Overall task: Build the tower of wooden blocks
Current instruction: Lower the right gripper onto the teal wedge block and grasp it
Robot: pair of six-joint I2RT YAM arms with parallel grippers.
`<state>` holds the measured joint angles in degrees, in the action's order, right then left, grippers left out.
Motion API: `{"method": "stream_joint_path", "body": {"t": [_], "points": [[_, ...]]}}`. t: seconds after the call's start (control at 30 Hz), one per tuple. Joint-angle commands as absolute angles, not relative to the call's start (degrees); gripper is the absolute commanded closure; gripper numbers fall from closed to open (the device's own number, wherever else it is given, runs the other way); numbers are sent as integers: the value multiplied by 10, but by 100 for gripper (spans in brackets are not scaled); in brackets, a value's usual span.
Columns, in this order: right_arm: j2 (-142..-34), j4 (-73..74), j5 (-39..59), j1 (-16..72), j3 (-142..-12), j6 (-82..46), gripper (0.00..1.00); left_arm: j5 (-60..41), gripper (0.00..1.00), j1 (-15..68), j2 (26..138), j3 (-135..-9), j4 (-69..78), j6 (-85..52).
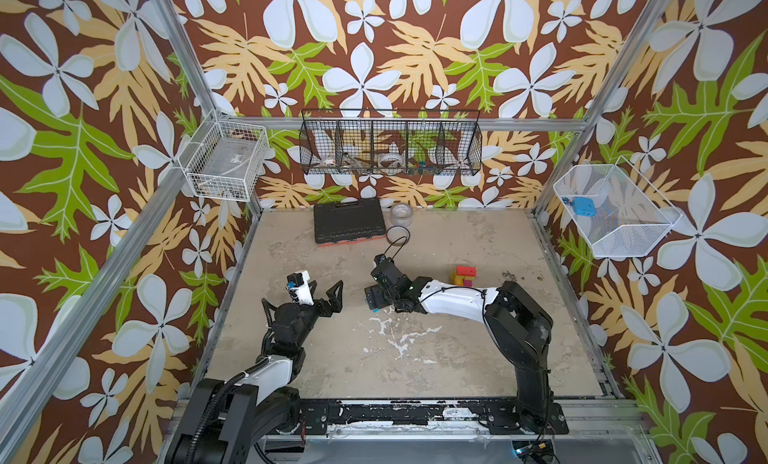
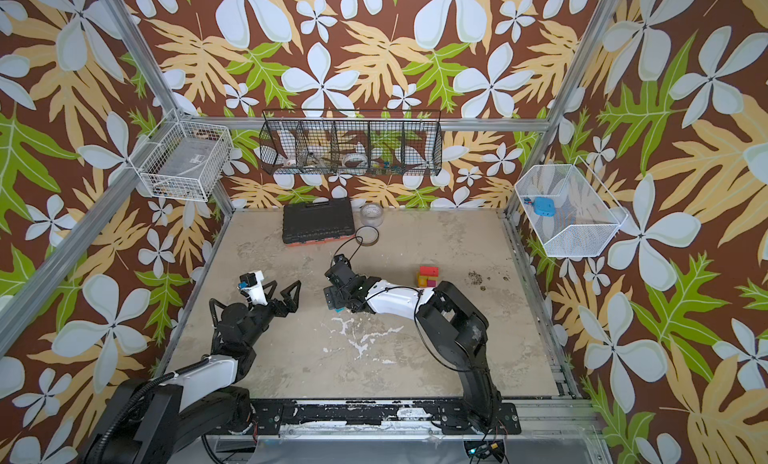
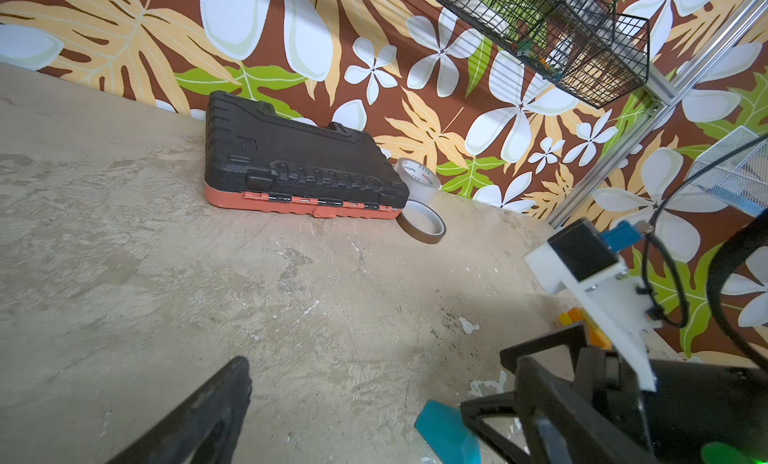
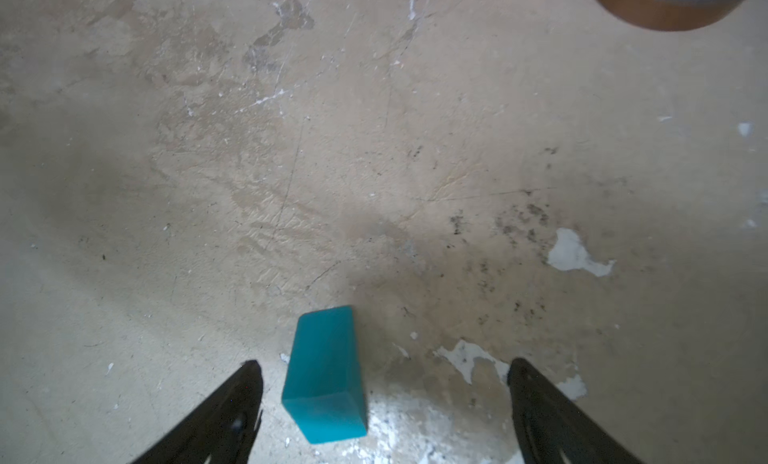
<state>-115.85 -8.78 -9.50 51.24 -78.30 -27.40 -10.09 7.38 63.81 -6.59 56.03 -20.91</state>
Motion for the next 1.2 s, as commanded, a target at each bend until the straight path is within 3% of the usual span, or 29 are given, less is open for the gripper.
{"method": "stream_joint_path", "body": {"t": [0.0, 0.3, 0.63, 1.17], "points": [[-1178, -96, -85, 522, -802, -247, 9, -90, 0, 73, 636, -64, 580, -215], [-1222, -110, -68, 523, -832, -234, 21, -96, 0, 73, 637, -64, 581, -216], [-1229, -121, -65, 523, -837, -229, 47, -100, 0, 73, 641, -64, 584, -216], [-1206, -128, -59, 523, -826, -234, 72, -105, 0, 73, 645, -68, 584, -216]]}}
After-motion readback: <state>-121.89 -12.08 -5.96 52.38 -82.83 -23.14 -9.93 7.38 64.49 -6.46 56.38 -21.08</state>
